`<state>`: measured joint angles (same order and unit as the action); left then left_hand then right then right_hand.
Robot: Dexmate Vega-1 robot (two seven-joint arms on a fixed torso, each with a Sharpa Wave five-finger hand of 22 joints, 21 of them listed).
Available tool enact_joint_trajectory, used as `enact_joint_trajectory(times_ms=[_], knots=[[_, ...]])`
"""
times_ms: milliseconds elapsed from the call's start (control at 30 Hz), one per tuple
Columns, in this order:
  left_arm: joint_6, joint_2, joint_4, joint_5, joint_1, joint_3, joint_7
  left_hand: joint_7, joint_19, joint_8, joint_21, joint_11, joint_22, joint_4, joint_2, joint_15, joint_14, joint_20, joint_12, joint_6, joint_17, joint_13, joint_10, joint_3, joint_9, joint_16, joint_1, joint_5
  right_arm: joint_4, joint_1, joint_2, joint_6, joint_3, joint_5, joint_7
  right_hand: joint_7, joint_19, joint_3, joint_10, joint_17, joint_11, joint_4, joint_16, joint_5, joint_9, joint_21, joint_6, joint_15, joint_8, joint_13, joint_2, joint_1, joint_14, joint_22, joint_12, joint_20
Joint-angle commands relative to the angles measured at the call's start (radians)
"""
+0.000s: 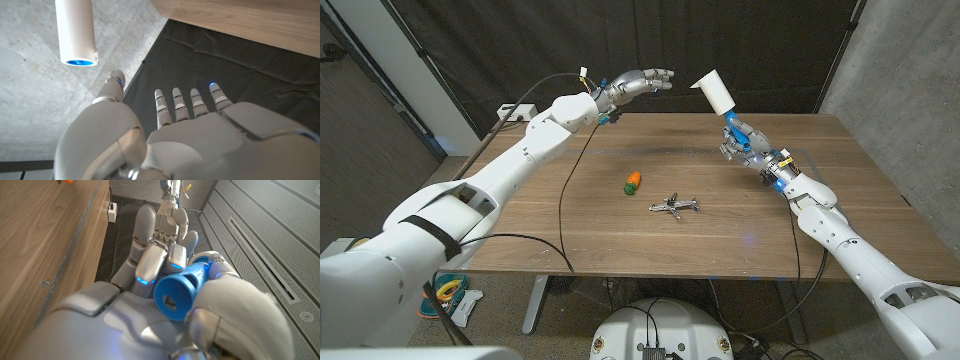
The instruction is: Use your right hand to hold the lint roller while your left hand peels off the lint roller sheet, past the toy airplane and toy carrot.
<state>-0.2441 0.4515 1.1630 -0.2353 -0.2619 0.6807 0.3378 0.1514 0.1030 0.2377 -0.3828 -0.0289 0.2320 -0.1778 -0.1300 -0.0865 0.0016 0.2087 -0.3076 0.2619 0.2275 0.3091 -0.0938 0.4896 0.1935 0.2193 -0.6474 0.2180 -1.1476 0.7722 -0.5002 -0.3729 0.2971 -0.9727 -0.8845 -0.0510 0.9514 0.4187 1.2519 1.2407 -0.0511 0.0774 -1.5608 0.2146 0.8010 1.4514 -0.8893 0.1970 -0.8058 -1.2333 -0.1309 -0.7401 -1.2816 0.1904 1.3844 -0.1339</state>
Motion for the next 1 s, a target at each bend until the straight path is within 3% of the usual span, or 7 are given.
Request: enact_joint_trajectory(times_ms=[33, 133, 233, 300, 400, 667, 1000], knots=[[-0.045, 0.031, 0.044, 0.027, 0.022, 0.023, 0.106, -0.001, 0.011, -0.006, 0.009, 0.004, -0.002, 0.002, -0.034, -0.003, -0.024, 0.005, 0.012, -0.008, -0.005, 0.006, 0.026, -0.024, 0.003, -0.009, -0.026, 0.02, -0.005, 0.016, 0.021, -0.015, -0.02, -0.014, 0.036, -0.076, 0.01, 0.234, 0.042, 0.001, 0.021, -0.176, -0.006, -0.003, -0.001, 0.006, -0.159, 0.008, -0.009, -0.003, -0.042, 0.002, -0.005, 0.0, 0.176, -0.015], [-0.046, 0.035, 0.048, 0.018, 0.018, 0.021, 0.123, 0.011, 0.012, 0.0, 0.011, 0.002, -0.004, 0.004, -0.04, -0.005, -0.027, 0.005, 0.012, 0.01, -0.007, 0.008, 0.024, -0.032, 0.004, -0.009, -0.035, 0.027, -0.006, 0.021, 0.024, -0.022, -0.024, -0.01, 0.052, -0.076, 0.008, 0.237, 0.04, 0.001, 0.022, -0.174, -0.006, -0.006, -0.002, 0.01, -0.158, 0.008, -0.012, -0.003, -0.042, 0.003, -0.006, 0.002, 0.177, -0.015], [-0.05, 0.03, 0.044, 0.006, 0.009, 0.013, 0.123, -0.002, 0.007, 0.017, 0.011, 0.002, -0.007, 0.01, -0.039, -0.005, -0.027, 0.004, 0.009, 0.062, -0.011, 0.009, 0.017, -0.044, 0.006, -0.008, -0.05, 0.037, -0.006, 0.021, 0.023, -0.022, -0.023, -0.007, 0.058, -0.073, 0.008, 0.239, 0.04, 0.001, 0.019, -0.173, -0.006, -0.008, -0.006, 0.011, -0.158, 0.008, -0.012, -0.003, -0.042, 0.004, -0.006, -0.001, 0.178, -0.014], [-0.05, 0.026, 0.056, 0.002, -0.009, 0.002, 0.095, 0.008, 0.0, 0.032, 0.011, 0.001, -0.008, 0.018, -0.032, -0.001, -0.014, 0.005, -0.001, 0.112, -0.014, 0.011, -0.008, -0.055, 0.007, -0.003, -0.057, 0.043, -0.003, 0.017, 0.02, -0.018, -0.02, -0.005, 0.051, -0.074, 0.009, 0.241, 0.042, 0.001, 0.018, -0.172, -0.006, -0.01, -0.008, 0.011, -0.16, 0.008, -0.014, -0.003, -0.042, 0.005, -0.007, -0.003, 0.179, -0.014], [-0.049, 0.019, 0.071, 0.005, -0.029, -0.011, 0.046, 0.01, -0.023, 0.049, 0.004, -0.027, -0.01, 0.029, -0.021, 0.018, 0.037, 0.004, -0.027, 0.19, -0.019, 0.014, -0.076, -0.075, 0.007, 0.017, -0.069, 0.051, 0.004, 0.006, 0.014, -0.013, -0.01, 0.003, 0.027, -0.075, 0.009, 0.243, 0.042, 0.001, 0.016, -0.171, -0.006, -0.011, -0.009, 0.013, -0.158, 0.008, -0.016, -0.003, -0.042, 0.005, -0.007, -0.003, 0.179, -0.015], [-0.078, -0.021, 0.016, 0.003, 0.001, 0.003, 0.067, -0.006, -0.05, 0.027, -0.004, -0.039, -0.011, 0.041, -0.008, 0.07, 0.108, 0.004, -0.035, 0.182, -0.019, 0.019, -0.104, -0.101, 0.006, 0.043, -0.075, 0.055, -0.005, -0.017, -0.004, 0.003, 0.025, 0.042, 0.011, -0.075, 0.01, 0.248, 0.042, 0.001, 0.016, -0.168, -0.006, -0.016, -0.015, 0.015, -0.157, 0.008, -0.02, -0.003, -0.041, 0.009, -0.009, -0.008, 0.18, -0.016], [-0.131, -0.069, -0.066, 0.036, 0.047, 0.025, 0.061, 0.027, -0.058, 0.036, -0.005, -0.062, -0.012, 0.04, 0.03, 0.086, 0.124, 0.002, -0.047, 0.241, -0.015, 0.024, -0.138, -0.102, 0.006, 0.051, -0.106, 0.05, -0.009, -0.032, -0.007, -0.002, 0.043, 0.059, 0.007, -0.073, 0.008, 0.253, 0.043, 0.001, 0.015, -0.165, -0.006, -0.02, -0.025, 0.016, -0.157, 0.007, -0.024, -0.003, -0.04, 0.013, -0.01, -0.011, 0.18, -0.019]])
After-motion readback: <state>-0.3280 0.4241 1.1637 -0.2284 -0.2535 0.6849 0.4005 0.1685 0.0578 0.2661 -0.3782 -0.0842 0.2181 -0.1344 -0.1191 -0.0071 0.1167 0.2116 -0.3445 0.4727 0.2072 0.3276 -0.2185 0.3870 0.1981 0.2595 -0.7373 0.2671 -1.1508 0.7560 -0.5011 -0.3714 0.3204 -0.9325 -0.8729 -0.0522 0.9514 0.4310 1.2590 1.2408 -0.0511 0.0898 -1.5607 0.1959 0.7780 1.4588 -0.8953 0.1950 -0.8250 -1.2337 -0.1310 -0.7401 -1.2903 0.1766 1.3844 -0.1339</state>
